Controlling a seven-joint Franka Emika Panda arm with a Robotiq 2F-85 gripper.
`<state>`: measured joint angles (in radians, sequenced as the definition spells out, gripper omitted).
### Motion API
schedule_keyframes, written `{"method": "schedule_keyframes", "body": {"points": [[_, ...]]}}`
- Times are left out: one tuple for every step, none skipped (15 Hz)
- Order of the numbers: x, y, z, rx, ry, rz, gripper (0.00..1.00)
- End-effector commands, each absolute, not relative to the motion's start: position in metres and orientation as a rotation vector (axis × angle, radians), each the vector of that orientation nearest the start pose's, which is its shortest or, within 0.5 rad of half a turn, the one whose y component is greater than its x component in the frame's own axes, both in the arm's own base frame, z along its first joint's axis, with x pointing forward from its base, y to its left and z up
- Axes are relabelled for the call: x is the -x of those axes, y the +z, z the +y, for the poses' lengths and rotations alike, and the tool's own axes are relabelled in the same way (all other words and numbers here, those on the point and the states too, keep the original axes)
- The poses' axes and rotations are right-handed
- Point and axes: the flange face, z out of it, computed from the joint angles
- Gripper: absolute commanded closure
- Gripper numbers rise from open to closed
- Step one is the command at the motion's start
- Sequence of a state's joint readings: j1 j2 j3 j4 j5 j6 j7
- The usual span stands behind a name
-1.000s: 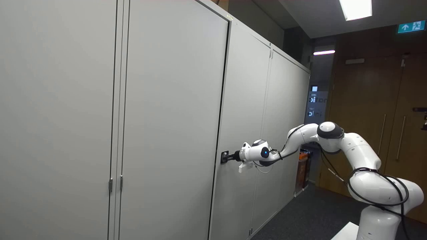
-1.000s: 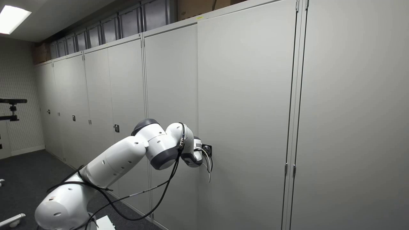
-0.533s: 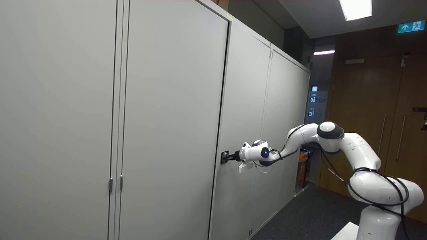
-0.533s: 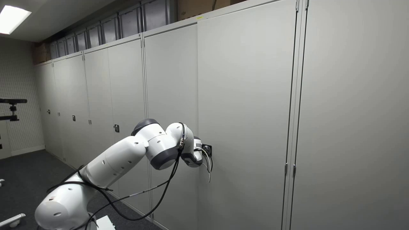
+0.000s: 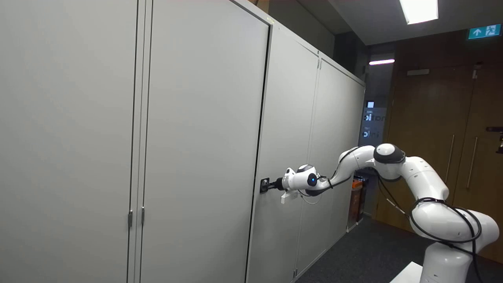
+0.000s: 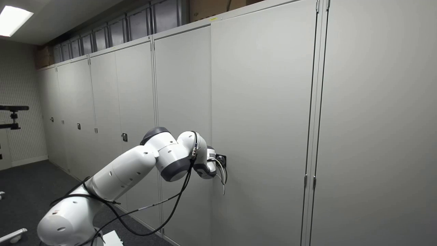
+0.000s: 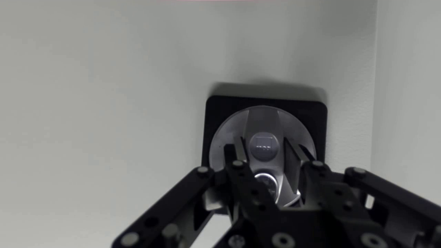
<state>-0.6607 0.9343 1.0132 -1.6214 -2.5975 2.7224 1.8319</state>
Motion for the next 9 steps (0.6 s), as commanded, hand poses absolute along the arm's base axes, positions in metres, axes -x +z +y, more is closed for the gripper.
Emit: {"method": "schedule_keyframes", "body": {"points": [[-0.678,0.297,0.132,2.532,-1.758,-0.295,0.92],[-0.679,0.298,0.132,2.528,-1.759,-0.284,0.92],[-0.680,0.300,0.132,2.520,-1.757,-0.271,0.92],[-0.680,0.304,0.131,2.506,-1.750,-0.255,0.92],[-0.682,0.307,0.131,2.493,-1.749,-0.240,0.92],[-0.682,0.309,0.131,2.486,-1.744,-0.230,0.92],[-0.682,0.309,0.130,2.481,-1.742,-0.221,0.92],[-0.682,0.311,0.129,2.472,-1.736,-0.212,0.92],[-0.682,0.311,0.129,2.467,-1.733,-0.203,0.92]]}}
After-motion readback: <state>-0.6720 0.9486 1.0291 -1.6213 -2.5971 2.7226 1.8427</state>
